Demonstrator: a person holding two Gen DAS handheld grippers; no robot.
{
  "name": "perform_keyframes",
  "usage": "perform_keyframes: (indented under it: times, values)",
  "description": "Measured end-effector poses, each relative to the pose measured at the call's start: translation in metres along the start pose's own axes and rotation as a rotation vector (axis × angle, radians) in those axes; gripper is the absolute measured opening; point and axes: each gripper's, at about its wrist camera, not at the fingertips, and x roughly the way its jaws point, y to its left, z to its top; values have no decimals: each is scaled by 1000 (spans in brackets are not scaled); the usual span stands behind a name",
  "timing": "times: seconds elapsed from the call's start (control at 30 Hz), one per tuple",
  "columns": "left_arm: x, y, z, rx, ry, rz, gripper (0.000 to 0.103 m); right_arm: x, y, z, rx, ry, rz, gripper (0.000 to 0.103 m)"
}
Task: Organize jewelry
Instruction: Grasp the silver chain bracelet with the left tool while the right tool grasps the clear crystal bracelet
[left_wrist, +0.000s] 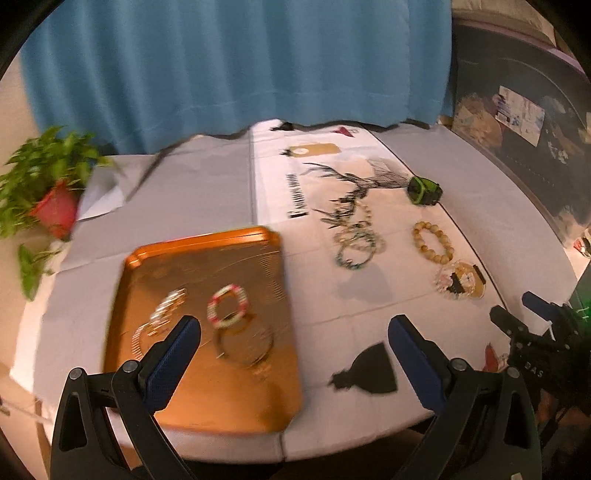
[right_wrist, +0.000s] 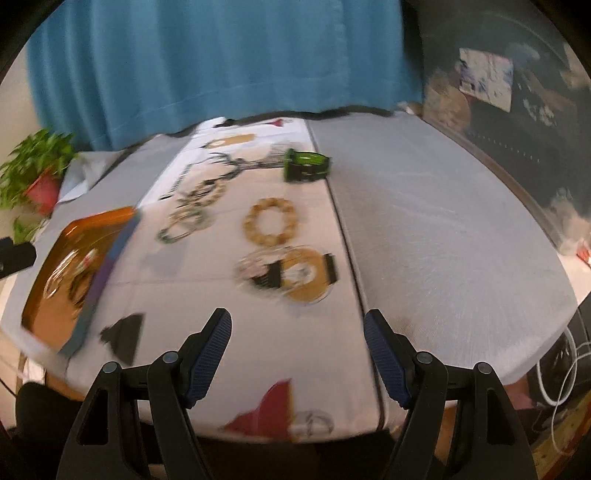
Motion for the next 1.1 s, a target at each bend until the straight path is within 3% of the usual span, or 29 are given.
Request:
perform_keyframes:
  times: [0.23, 0.43, 0.7, 0.8, 0.87, 0.97, 1.1]
  values:
    - [61, -21, 38, 58, 41, -69, 101, 42, -13, 20, -3, 21, -40, 75]
    - [106, -26, 62, 44, 112, -112, 99, 62, -10, 31, -29, 21, -41, 75]
    - [143, -25, 78, 35, 156, -116, 97, 77, -14, 33, -31, 35, -46, 75]
    - [153, -19, 80, -2, 187, -135, 82, 80, -14, 34, -40, 32, -53, 75]
    - [160, -15, 81, -38, 204, -146, 57, 81, -13, 34, -46, 29, -55, 75]
    - [170, -14, 83, -57, 224, -169, 48, 82, -12, 34, -53, 20, -56, 75]
    - [178, -19, 82, -11, 221, -150, 43, 83, -10, 34, -65, 14, -49, 75]
